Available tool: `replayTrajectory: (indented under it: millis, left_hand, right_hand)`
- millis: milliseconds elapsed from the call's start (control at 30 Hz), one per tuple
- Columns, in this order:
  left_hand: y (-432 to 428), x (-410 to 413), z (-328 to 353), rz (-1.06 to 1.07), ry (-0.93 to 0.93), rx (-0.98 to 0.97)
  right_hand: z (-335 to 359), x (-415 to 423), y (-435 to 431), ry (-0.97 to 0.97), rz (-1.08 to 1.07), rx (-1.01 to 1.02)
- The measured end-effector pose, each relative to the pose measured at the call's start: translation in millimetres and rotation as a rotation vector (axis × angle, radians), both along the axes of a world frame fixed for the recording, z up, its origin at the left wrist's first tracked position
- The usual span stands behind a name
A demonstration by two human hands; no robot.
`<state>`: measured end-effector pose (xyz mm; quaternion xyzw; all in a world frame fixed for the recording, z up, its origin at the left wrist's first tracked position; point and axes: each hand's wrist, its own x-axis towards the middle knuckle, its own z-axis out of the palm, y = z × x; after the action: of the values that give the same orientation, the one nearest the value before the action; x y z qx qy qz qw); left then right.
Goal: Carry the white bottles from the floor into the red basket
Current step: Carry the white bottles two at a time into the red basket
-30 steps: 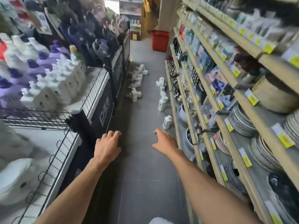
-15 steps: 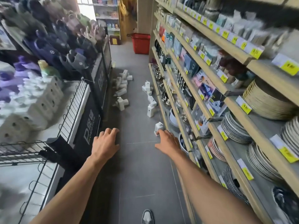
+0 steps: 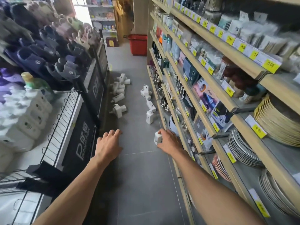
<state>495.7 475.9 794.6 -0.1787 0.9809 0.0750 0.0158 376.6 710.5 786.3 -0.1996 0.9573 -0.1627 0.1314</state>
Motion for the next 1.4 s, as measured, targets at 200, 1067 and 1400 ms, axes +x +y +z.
replayTrajectory:
  millis: [200,1067,1400]
  left_hand:
    - [-20.0,-59.2,-5.9,-0.011,-0.018,0.020]
    - [-124.1,-329.7,-19.7,-0.112,-0.068,0.086]
    - [-130.0,-432.7,-16.3,-0.098,-0.040,0.121]
  right_hand:
    - [-4.7,-51.8,-23.1,0.032,-0.021,-0.034]
    - [-31.8,-280.8,-126.4,0.043,-0.137,-0.026]
    - [-43.9,-386.8,-133.5,0.001,-0.134,-0.015]
